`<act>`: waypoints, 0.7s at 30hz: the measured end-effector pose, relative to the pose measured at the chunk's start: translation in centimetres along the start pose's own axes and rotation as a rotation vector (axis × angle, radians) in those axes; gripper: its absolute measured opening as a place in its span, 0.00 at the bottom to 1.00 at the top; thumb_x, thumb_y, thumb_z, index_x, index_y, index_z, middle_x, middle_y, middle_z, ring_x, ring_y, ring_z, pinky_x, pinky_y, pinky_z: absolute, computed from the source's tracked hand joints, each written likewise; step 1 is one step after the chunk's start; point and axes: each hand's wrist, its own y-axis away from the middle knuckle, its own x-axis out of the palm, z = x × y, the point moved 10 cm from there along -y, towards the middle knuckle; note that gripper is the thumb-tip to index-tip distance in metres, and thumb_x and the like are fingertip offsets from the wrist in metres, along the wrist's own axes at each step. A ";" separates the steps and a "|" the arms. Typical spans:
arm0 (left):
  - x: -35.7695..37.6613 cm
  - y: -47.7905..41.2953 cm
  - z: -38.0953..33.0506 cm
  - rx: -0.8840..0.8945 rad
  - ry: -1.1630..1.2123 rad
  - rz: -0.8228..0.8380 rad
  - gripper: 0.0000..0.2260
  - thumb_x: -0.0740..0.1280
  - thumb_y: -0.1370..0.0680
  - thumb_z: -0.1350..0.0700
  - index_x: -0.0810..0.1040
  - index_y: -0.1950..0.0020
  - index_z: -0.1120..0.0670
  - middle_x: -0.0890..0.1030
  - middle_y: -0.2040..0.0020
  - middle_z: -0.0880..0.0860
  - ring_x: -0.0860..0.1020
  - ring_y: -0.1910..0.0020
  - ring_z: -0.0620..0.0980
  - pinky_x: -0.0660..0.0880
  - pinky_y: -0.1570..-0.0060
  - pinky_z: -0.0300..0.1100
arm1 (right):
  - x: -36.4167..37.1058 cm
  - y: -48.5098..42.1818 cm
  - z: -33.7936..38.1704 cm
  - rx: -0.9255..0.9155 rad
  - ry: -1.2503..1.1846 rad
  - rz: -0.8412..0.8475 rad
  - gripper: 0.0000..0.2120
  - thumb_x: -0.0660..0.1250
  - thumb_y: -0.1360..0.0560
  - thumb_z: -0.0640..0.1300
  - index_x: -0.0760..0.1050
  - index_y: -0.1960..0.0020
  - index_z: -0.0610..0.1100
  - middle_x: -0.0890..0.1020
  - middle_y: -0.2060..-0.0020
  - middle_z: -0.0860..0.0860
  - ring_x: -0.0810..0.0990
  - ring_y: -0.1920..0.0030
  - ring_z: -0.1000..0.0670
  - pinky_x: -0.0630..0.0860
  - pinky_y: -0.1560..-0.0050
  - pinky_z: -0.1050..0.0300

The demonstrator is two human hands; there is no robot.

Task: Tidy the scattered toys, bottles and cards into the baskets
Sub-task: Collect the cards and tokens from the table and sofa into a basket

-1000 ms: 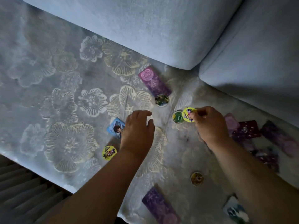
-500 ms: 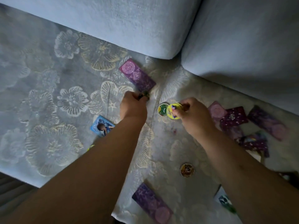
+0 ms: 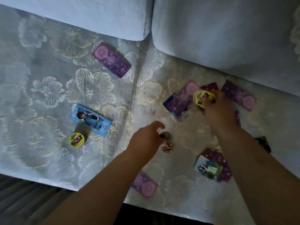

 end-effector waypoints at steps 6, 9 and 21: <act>4.9 0.5 -2.7 0.207 -0.557 -0.011 0.14 0.65 0.22 0.55 0.71 0.37 0.50 0.75 0.43 0.54 0.75 0.43 0.56 0.74 0.53 0.48 | -1.4 2.3 -7.1 0.101 -0.017 0.077 0.16 0.62 0.21 0.42 0.71 0.34 0.38 0.76 0.38 0.40 0.74 0.40 0.40 0.63 0.54 0.62; 4.0 0.8 -2.4 0.236 -0.550 -0.093 0.11 0.65 0.22 0.57 0.73 0.40 0.55 0.73 0.42 0.56 0.72 0.41 0.58 0.73 0.54 0.50 | -0.8 4.5 -9.5 0.143 -0.021 0.080 0.17 0.61 0.20 0.43 0.70 0.33 0.40 0.75 0.37 0.39 0.75 0.41 0.39 0.70 0.46 0.54; 8.6 2.4 -5.1 0.003 0.051 0.058 0.03 0.71 0.24 0.57 0.82 0.52 0.50 0.79 0.62 0.45 0.76 0.63 0.45 0.68 0.65 0.30 | -4.5 11.2 -20.5 0.328 -0.177 0.068 0.12 0.66 0.23 0.42 0.75 0.40 0.45 0.81 0.49 0.44 0.80 0.50 0.42 0.77 0.49 0.47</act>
